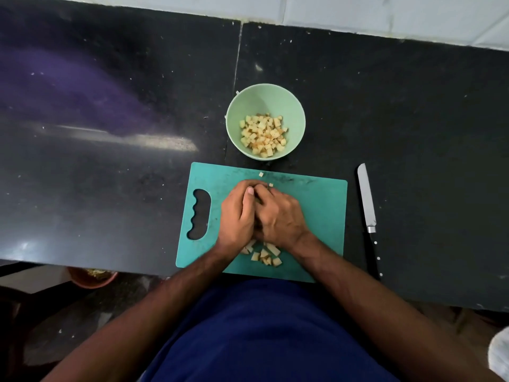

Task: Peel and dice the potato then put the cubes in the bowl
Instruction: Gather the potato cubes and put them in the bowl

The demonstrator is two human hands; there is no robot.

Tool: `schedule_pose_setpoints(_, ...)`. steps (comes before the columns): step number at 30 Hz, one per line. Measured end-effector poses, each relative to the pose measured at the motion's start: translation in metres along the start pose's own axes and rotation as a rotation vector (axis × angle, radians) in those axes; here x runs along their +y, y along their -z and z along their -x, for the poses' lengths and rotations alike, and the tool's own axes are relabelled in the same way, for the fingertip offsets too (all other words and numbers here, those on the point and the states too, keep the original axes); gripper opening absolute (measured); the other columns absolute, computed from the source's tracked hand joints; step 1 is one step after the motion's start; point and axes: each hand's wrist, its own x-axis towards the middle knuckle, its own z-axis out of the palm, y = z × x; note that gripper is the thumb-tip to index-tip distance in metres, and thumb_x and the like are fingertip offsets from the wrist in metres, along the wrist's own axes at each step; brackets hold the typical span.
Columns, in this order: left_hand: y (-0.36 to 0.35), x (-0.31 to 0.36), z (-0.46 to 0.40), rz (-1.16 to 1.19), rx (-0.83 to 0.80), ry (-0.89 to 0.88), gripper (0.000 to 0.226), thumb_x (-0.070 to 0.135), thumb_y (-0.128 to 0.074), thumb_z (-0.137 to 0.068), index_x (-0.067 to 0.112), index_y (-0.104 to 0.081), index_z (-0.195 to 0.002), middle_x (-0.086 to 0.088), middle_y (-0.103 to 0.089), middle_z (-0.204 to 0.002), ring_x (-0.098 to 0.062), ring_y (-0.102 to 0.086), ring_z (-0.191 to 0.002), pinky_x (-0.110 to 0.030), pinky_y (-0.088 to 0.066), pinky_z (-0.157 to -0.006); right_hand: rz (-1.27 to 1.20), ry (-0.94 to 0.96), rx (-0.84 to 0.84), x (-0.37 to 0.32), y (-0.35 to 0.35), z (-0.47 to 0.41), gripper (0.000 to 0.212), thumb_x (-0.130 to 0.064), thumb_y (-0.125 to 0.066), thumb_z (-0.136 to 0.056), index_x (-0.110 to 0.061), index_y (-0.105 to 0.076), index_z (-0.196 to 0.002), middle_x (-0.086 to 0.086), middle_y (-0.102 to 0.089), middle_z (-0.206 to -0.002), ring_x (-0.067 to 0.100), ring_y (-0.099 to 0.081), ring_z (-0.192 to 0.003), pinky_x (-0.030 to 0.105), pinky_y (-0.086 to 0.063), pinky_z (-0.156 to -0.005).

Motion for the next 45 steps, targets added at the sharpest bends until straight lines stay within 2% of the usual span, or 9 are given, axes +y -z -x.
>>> schedule_pose_setpoints(7,0.000,0.021,-0.011,0.088,0.049,0.213,0.043,0.030,-0.034,-0.106,0.006,-0.069,-0.109,-0.006,-0.073,-0.099,-0.021,-0.069,-0.094,-0.047,-0.055,-0.088,-0.151,-0.124,-0.203,-0.004,0.023,-0.018,0.044,-0.029,-0.070,-0.084,-0.008,-0.064,-0.123,0.013,-0.061,-0.118,0.034,-0.068,-0.067,0.039,-0.054,-0.053)
schedule_pose_setpoints(12,0.005,0.043,-0.022,0.116,0.000,0.356,0.040,0.030,-0.037,-0.109,0.002,-0.064,-0.098,-0.011,-0.069,-0.087,-0.020,-0.065,-0.080,-0.052,-0.052,-0.081,-0.240,-0.224,-0.288,-0.008,0.050,-0.035,0.057,-0.027,-0.066,-0.082,-0.017,-0.056,-0.137,0.001,-0.059,-0.132,0.033,-0.070,-0.094,0.042,-0.055,-0.073)
schedule_pose_setpoints(16,0.013,0.058,-0.039,0.136,-0.096,0.470,0.036,0.036,-0.043,-0.108,0.011,-0.069,-0.100,-0.009,-0.073,-0.099,-0.020,-0.069,-0.098,-0.046,-0.054,-0.094,-0.392,-0.376,-0.342,-0.006,0.069,-0.052,0.056,-0.034,-0.064,-0.077,-0.021,-0.059,-0.132,-0.005,-0.067,-0.120,0.021,-0.067,-0.105,0.039,-0.054,-0.086)
schedule_pose_setpoints(21,0.015,0.070,-0.053,0.156,-0.203,0.583,0.036,0.043,-0.046,-0.106,0.018,-0.072,-0.103,-0.005,-0.075,-0.107,-0.021,-0.069,-0.106,-0.048,-0.051,-0.104,-0.481,-0.532,-0.407,-0.007,0.084,-0.063,0.056,-0.041,-0.061,-0.070,-0.020,-0.067,-0.121,-0.003,-0.073,-0.101,0.018,-0.070,-0.094,0.036,-0.056,-0.079)
schedule_pose_setpoints(28,0.029,0.126,-0.098,0.222,-0.203,0.394,0.036,0.029,-0.045,-0.107,0.016,-0.065,-0.080,0.005,-0.068,-0.076,-0.005,-0.064,-0.073,-0.019,-0.050,-0.068,-0.431,-0.469,-0.359,0.001,0.141,-0.114,0.033,-0.023,-0.075,-0.083,-0.014,-0.068,-0.114,0.002,-0.069,-0.091,0.019,-0.067,-0.082,0.027,-0.050,-0.067)
schedule_pose_setpoints(32,0.027,0.138,-0.154,0.193,-0.157,0.379,0.035,0.031,-0.047,-0.105,0.015,-0.065,-0.080,-0.005,-0.066,-0.082,-0.017,-0.064,-0.082,-0.034,-0.050,-0.080,-0.390,-0.475,-0.323,0.027,0.138,-0.164,0.032,-0.022,-0.072,-0.086,-0.010,-0.068,-0.116,0.008,-0.074,-0.100,0.025,-0.071,-0.091,0.038,-0.055,-0.075)
schedule_pose_setpoints(39,0.030,0.118,-0.169,-0.037,-0.159,0.332,0.046,0.041,-0.034,-0.110,0.008,-0.066,-0.111,-0.008,-0.068,-0.112,-0.014,-0.062,-0.096,-0.030,-0.044,-0.086,-0.407,-0.404,-0.687,0.066,0.126,-0.184,0.054,-0.017,-0.073,-0.088,-0.024,-0.057,-0.138,-0.001,-0.066,-0.127,0.018,-0.062,-0.114,0.037,-0.051,-0.097)
schedule_pose_setpoints(42,0.035,0.117,-0.162,-0.025,-0.201,0.286,0.043,0.048,-0.035,-0.106,0.016,-0.065,-0.104,-0.010,-0.069,-0.116,-0.019,-0.065,-0.106,-0.040,-0.048,-0.100,-0.515,-0.511,-0.566,0.076,0.128,-0.176,0.042,-0.006,-0.053,-0.095,-0.025,-0.066,-0.131,-0.002,-0.069,-0.126,0.016,-0.063,-0.116,0.036,-0.053,-0.098)
schedule_pose_setpoints(45,0.037,0.119,-0.151,-0.100,-0.198,0.204,0.042,0.045,-0.038,-0.105,0.016,-0.064,-0.120,-0.002,-0.067,-0.119,-0.017,-0.062,-0.113,-0.045,-0.045,-0.106,-0.448,-0.436,-0.287,0.074,0.128,-0.162,0.033,-0.001,-0.061,-0.094,-0.021,-0.073,-0.117,-0.005,-0.075,-0.113,0.007,-0.068,-0.108,0.031,-0.055,-0.096)
